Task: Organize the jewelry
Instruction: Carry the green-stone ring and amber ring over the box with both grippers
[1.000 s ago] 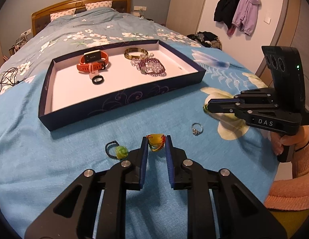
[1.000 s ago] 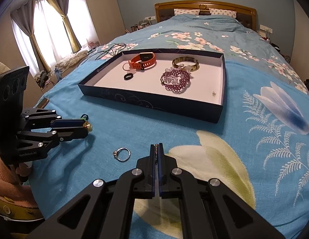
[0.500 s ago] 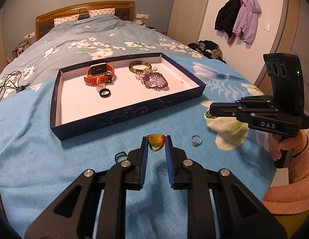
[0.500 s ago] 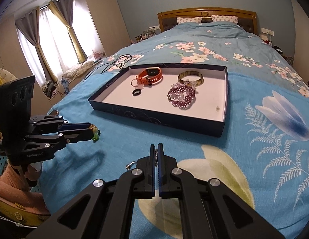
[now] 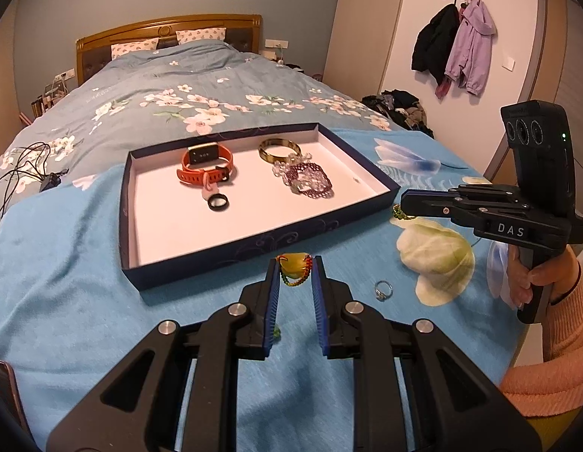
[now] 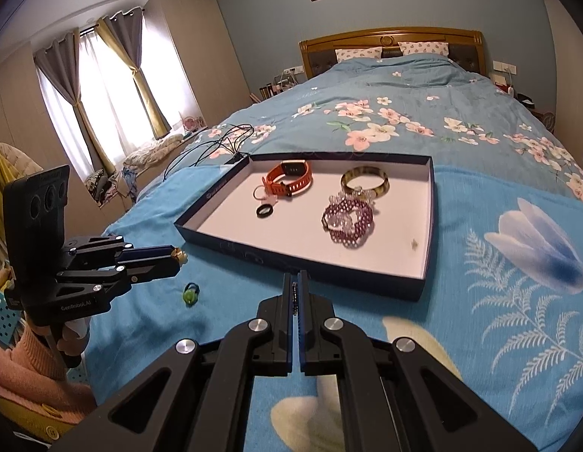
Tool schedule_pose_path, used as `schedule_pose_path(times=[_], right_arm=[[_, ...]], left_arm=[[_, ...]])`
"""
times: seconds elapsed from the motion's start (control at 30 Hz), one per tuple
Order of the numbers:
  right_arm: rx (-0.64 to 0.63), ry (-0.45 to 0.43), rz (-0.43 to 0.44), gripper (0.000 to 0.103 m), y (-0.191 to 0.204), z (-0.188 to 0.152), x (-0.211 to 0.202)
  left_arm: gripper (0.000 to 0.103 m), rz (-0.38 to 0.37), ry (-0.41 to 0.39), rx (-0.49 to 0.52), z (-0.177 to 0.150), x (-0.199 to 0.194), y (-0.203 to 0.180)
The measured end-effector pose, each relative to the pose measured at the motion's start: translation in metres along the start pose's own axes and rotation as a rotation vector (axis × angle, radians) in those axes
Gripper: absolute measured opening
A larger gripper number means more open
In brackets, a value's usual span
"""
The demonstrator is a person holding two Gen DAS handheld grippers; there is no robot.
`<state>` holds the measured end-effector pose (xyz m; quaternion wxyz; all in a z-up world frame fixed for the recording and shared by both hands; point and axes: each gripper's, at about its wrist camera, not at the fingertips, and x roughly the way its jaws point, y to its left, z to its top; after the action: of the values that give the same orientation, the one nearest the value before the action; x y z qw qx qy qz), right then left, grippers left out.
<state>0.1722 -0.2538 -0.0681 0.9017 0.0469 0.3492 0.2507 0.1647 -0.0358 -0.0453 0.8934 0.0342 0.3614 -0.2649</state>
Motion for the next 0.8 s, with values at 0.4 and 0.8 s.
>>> schedule_pose_path(times=[0.4,0.8], right_arm=[[0.006,-0.023,0.015,0.001,-0.003,0.022,0.013],[0.042,-0.011,0.047,0.001,-0.011,0.036,0.031]], left_arm=[[0.018,0.024,-0.018,-0.001,0.013,0.003,0.01],[0.018,0.05,-0.015,-0.002,0.022,0.014,0.019]])
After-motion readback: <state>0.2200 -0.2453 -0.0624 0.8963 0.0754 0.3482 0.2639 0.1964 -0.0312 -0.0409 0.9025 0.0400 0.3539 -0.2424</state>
